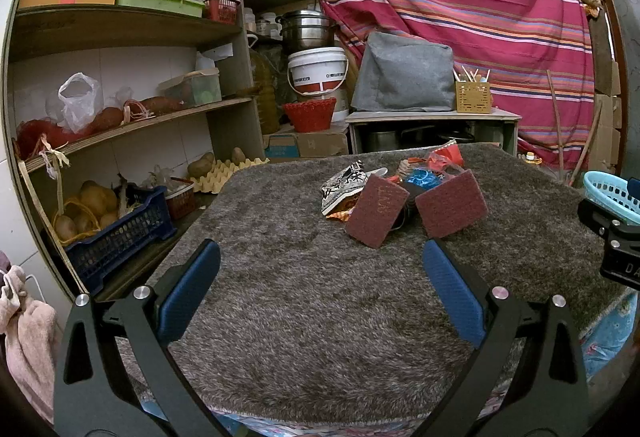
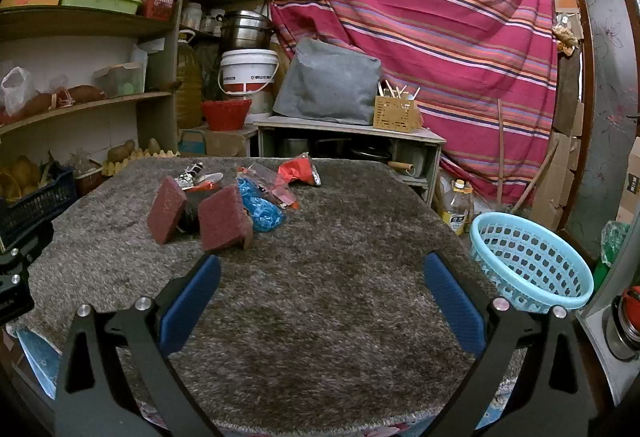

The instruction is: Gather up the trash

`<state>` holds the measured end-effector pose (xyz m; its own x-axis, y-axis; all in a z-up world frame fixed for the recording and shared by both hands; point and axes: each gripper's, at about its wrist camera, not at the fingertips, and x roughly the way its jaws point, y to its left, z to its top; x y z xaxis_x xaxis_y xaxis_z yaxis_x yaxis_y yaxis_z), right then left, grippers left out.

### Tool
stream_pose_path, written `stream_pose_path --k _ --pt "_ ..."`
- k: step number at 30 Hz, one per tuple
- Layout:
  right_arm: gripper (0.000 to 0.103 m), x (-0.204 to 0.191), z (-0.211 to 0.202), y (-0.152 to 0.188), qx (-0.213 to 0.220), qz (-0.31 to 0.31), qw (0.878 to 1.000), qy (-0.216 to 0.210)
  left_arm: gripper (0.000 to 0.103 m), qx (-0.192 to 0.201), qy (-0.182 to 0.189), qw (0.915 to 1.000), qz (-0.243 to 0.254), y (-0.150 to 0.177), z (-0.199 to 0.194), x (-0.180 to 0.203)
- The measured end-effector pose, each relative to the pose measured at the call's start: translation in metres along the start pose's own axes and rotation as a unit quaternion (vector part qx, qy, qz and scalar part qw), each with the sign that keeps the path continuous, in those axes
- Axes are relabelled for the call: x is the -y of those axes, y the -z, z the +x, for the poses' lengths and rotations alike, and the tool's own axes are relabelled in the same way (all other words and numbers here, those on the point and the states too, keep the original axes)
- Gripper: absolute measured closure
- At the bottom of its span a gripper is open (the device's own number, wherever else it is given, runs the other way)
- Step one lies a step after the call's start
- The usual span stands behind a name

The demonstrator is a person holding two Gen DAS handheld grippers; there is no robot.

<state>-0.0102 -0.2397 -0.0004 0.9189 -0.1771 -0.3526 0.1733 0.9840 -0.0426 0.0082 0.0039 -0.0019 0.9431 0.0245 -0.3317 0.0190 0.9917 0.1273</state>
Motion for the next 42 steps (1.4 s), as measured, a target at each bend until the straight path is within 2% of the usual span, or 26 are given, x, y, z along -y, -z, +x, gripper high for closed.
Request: stream_pose_path --k 14,20,25,31,36,39,42 --pt "0.004 0.005 0.005 0.001 -0.006 -0.002 1.000 0.007 0.005 -0.003 -0.005 1.0000 0.001 -0.003 0.004 -0.005" --pt "0.004 0.011 0.015 -0.016 -0.012 -0.026 0.999 0.021 0.005 -0.005 -0.008 1.0000 0.001 -0.025 0.018 -0.015" --pt "0.004 0.019 0.043 -0.040 -0.039 -0.014 0.999 0.011 0.005 -0.008 0.005 0.9999 0.009 -0.057 0.050 -0.020" --pt "0.004 0.016 0.089 -0.070 -0.056 -0.036 0.997 0.030 0.005 -0.016 0.027 0.9990 0.032 -0.077 0.103 -0.010" --pt "0.004 0.024 0.126 -0.085 -0.064 -0.050 0.996 0.043 0.005 -0.056 0.053 0.9968 0.019 -0.060 0.148 0.002" --pt "0.004 0.035 0.146 -0.075 -0.093 -0.034 0.994 0.047 0.005 -0.080 0.069 0.9941 0.024 -0.045 0.166 0.009" --pt "0.004 0.042 0.159 -0.063 -0.123 -0.022 0.991 0.043 0.005 -0.087 0.090 0.9914 0.039 -0.036 0.176 0.020"
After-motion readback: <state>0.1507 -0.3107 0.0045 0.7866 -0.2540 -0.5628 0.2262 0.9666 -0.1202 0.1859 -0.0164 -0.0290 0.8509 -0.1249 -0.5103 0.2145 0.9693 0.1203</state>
